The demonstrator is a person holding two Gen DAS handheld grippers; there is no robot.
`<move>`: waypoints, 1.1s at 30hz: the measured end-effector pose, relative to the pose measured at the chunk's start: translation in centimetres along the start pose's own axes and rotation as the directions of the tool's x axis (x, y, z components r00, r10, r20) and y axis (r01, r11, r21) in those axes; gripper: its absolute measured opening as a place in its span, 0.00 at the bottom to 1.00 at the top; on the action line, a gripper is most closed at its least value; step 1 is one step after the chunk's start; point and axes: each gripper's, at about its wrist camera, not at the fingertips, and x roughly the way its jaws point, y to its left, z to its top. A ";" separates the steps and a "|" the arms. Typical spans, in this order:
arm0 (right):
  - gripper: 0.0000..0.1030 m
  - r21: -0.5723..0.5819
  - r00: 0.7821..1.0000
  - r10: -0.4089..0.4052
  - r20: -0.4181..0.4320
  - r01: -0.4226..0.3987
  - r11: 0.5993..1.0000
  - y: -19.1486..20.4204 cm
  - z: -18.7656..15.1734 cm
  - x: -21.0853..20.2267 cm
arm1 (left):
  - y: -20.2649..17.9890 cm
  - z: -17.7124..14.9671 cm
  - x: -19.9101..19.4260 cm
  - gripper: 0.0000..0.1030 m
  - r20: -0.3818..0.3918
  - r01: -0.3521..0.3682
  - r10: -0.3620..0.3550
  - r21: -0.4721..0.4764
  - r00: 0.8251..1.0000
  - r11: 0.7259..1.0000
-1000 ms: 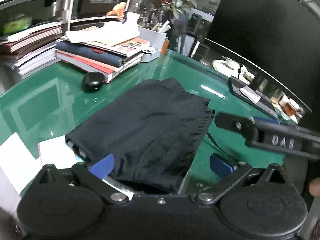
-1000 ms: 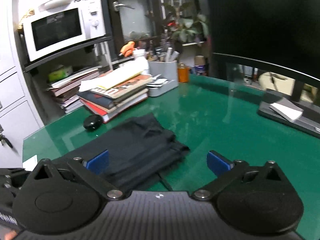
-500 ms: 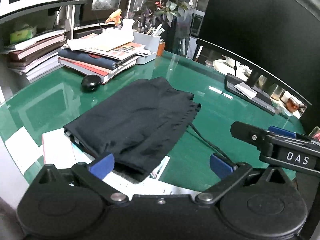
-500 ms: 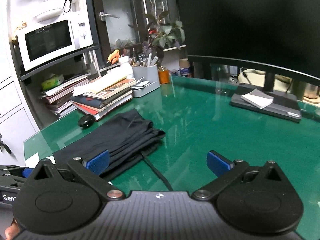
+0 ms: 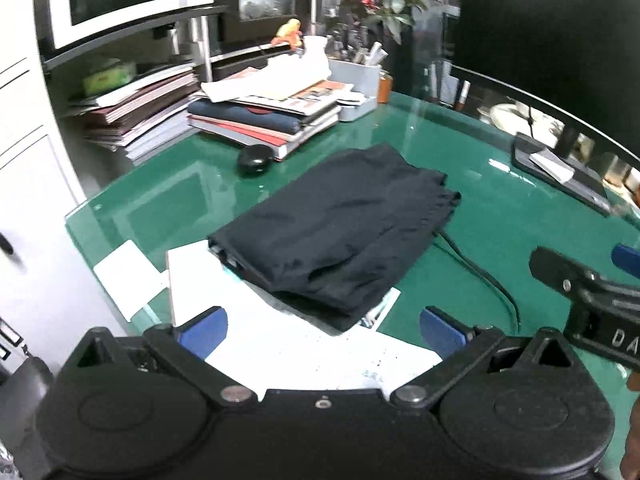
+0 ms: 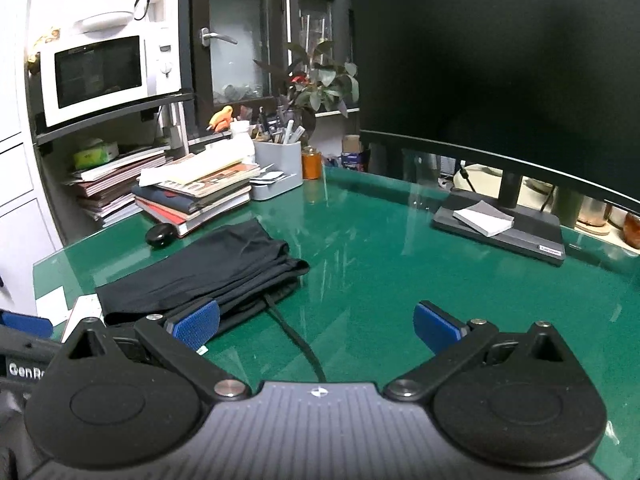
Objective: Fold clothes
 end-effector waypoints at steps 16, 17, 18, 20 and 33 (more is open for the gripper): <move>1.00 0.028 0.999 -0.025 -0.023 0.026 0.999 0.2 0.0 -0.5 | 0.6 -0.4 0.9 1.00 -0.021 -0.044 0.043 -0.034 0.999 0.998; 1.00 0.037 0.999 -0.033 -0.034 0.034 0.999 0.2 0.0 -0.4 | 0.6 -0.5 1.1 1.00 -0.025 -0.045 0.044 -0.031 0.999 0.999; 1.00 0.039 0.998 -0.038 -0.040 0.040 0.998 0.2 -0.1 -0.4 | 0.6 -0.5 1.2 1.00 -0.028 -0.044 0.044 -0.029 0.999 0.999; 1.00 0.036 0.997 -0.053 -0.047 0.055 0.998 0.4 -0.1 -0.5 | 0.6 -0.6 1.4 1.00 -0.031 -0.039 0.038 -0.026 0.999 0.999; 1.00 -0.009 0.995 -0.057 -0.082 0.057 0.998 1.6 -0.3 0.3 | 1.5 -0.7 2.0 1.00 -0.032 -0.063 0.062 -0.032 0.998 0.998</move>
